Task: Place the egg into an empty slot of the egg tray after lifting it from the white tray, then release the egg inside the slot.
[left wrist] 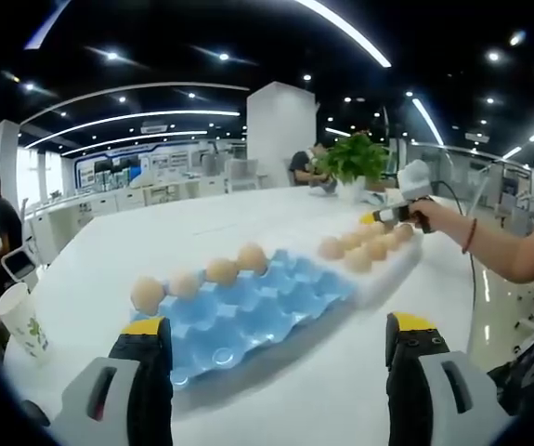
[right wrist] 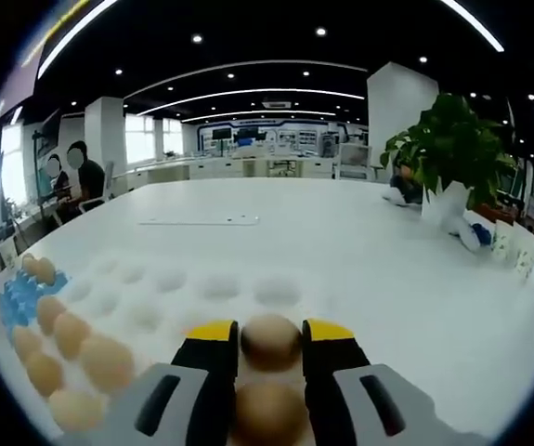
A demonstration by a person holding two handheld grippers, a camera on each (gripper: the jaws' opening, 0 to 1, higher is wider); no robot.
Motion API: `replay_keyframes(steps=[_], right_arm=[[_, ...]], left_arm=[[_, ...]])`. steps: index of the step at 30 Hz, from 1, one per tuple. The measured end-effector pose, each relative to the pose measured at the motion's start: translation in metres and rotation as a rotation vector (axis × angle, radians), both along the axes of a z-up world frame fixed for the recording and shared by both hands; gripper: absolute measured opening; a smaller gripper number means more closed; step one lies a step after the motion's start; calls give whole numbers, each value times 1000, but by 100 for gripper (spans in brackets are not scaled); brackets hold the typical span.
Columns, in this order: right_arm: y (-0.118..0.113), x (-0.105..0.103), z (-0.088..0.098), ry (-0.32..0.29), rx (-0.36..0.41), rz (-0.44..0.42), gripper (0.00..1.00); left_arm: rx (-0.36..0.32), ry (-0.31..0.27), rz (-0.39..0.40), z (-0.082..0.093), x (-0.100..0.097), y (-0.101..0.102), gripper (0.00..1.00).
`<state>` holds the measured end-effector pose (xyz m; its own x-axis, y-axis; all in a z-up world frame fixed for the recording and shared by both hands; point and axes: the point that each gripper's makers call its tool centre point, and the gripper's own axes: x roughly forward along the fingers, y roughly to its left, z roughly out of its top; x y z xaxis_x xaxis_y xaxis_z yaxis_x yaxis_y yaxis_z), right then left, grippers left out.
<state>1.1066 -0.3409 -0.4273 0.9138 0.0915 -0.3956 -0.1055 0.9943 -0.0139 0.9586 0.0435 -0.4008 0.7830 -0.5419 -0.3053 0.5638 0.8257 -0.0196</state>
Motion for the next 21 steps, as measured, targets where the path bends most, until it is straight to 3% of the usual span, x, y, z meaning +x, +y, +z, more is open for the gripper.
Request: replay_keyframes(steps=[9, 15, 21], right_arm=[[-1, 0, 1, 3, 11, -19, 26], [-2, -1, 3, -23, 27, -31, 26], [-3, -2, 18, -78, 55, -43, 26]], left_arm=[[-9, -1, -9, -1, -2, -3, 96], [-17, 5, -20, -2, -4, -7, 96], [-22, 1, -18, -1, -3, -5, 96]])
